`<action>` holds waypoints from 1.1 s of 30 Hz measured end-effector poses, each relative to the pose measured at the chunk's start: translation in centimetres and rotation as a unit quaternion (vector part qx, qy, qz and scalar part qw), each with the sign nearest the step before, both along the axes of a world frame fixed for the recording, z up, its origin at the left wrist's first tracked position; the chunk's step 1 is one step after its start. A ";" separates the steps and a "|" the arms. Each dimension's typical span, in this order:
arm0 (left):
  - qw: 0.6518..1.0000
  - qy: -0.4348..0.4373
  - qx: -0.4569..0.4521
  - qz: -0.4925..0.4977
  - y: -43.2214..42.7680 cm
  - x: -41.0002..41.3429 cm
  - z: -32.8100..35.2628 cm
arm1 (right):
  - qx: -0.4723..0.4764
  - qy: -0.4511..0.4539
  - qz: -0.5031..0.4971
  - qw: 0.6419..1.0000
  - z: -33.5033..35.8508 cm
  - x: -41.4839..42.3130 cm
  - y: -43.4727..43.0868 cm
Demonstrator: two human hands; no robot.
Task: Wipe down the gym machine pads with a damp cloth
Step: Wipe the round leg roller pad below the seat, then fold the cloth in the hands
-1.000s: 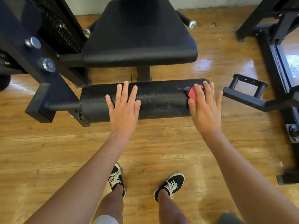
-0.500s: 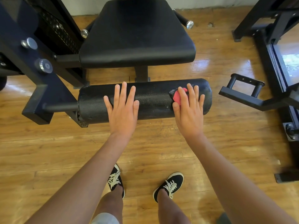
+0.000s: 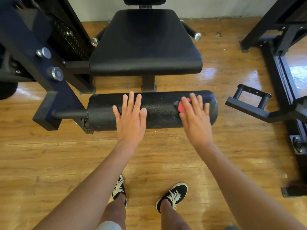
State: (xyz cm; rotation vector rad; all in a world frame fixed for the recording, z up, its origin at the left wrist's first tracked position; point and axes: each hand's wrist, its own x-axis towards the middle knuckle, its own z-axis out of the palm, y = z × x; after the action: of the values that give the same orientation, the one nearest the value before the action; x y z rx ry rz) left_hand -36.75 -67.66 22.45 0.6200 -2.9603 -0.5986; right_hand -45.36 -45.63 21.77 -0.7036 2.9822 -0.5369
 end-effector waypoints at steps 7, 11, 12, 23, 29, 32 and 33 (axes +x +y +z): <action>1.000 0.005 0.011 0.000 -1.0 -0.1 3.9 | 0.001 -0.024 0.048 0.999 1.8 1.0 -7.3; 1.000 0.004 0.021 0.004 -2.4 0.3 6.1 | -0.027 -0.038 0.042 0.998 3.5 1.1 -7.7; 1.000 0.004 0.028 0.004 -2.7 0.3 6.7 | -0.039 -0.040 0.043 0.998 4.2 1.0 -7.9; 0.951 0.124 0.283 -0.013 -4.8 -2.4 20.7 | -0.316 -0.137 0.071 0.936 21.0 -1.6 -11.9; 0.902 0.232 0.359 -0.062 -6.4 -4.2 32.6 | -0.354 -0.168 0.102 0.914 33.4 -2.3 -13.0; 0.880 0.279 0.368 -0.112 -7.0 -4.5 38.0 | -0.376 -0.146 0.116 0.908 38.5 -2.5 -13.1; 0.875 0.290 0.368 -0.121 -7.1 -4.6 39.7 | -0.380 -0.134 0.117 0.908 39.9 -2.6 -13.0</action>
State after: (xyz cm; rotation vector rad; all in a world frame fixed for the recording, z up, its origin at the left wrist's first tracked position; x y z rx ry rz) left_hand -41.37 -74.74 62.13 0.0396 -2.1843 -1.6286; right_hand -48.00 -58.66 61.72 -0.8992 2.3257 -1.6478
